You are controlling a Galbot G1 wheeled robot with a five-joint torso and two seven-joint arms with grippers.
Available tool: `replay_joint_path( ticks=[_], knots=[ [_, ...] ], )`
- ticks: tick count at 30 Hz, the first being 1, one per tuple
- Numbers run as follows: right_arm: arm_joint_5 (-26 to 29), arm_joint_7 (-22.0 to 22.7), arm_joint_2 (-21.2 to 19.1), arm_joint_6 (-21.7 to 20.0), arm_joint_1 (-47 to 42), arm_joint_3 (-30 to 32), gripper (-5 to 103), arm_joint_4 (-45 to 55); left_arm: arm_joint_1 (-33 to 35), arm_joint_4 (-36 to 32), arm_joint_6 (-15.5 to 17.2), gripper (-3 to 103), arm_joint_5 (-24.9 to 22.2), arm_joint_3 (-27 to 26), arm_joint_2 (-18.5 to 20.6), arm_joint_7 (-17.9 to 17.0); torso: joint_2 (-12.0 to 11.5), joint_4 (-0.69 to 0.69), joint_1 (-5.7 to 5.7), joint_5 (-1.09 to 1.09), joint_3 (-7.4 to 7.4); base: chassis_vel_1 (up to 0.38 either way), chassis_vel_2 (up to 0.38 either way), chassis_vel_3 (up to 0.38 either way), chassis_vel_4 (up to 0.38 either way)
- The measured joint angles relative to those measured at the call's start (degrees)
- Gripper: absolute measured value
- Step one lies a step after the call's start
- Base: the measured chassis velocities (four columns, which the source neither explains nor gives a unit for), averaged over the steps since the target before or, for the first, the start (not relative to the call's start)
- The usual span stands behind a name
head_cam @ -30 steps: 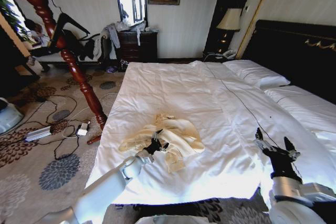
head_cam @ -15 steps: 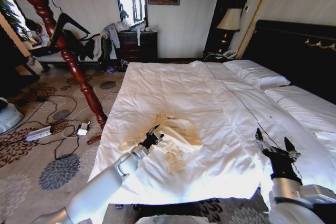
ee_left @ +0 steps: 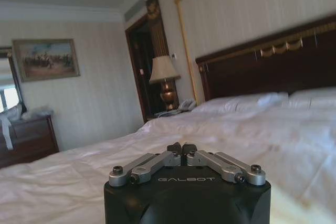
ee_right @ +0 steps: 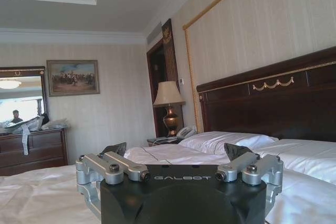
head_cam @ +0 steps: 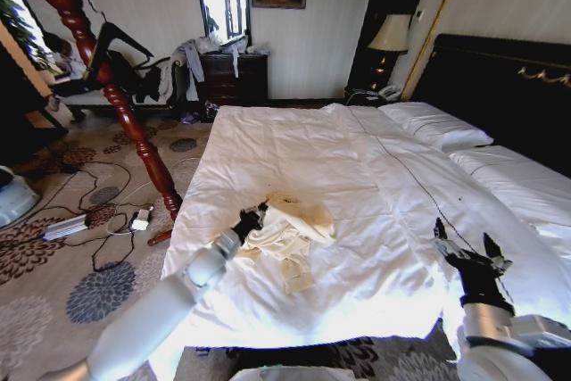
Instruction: Pick up the clothes from the bed and hang them on the clothes hanger.
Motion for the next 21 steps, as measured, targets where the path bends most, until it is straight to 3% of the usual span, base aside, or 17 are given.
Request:
replay_joint_path(
  ticks=[3,4,8,17,21],
  knots=[
    [0.1,0.1,-0.4,-0.1,0.2,-0.2,100,-0.1,0.5,-6.4,3.0,0,-9.4,-2.8,1.6,-1.3,0.0,0.0,0.0,0.01,0.0,0.0,0.0,0.0,0.0],
    [0.1,0.1,-0.4,-0.1,0.2,-0.2,100,-0.1,0.5,-6.4,3.0,0,-9.4,-2.8,1.6,-1.3,0.0,0.0,0.0,0.01,0.0,0.0,0.0,0.0,0.0],
    [0.2,0.2,-1.0,-0.2,0.5,-0.4,100,-0.6,2.2,-14.0,7.6,0,-24.7,-6.4,2.5,-6.7,0.0,0.0,-0.01,0.03,-0.01,0.0,0.0,0.0,0.0],
    [0.3,0.3,-2.1,-0.2,1.3,-1.5,100,-1.9,6.8,-3.3,9.6,0,-22.0,-4.1,-1.4,-9.6,0.0,0.02,0.0,-0.02,0.0,0.0,0.0,0.0,0.0],
    [0.4,0.5,-3.2,-0.2,1.7,-2.0,100,-2.9,7.1,3.7,9.4,0,-21.5,-1.8,-6.9,-10.8,0.0,-0.01,-0.01,0.01,0.0,0.0,0.0,0.0,0.0]
  ],
)
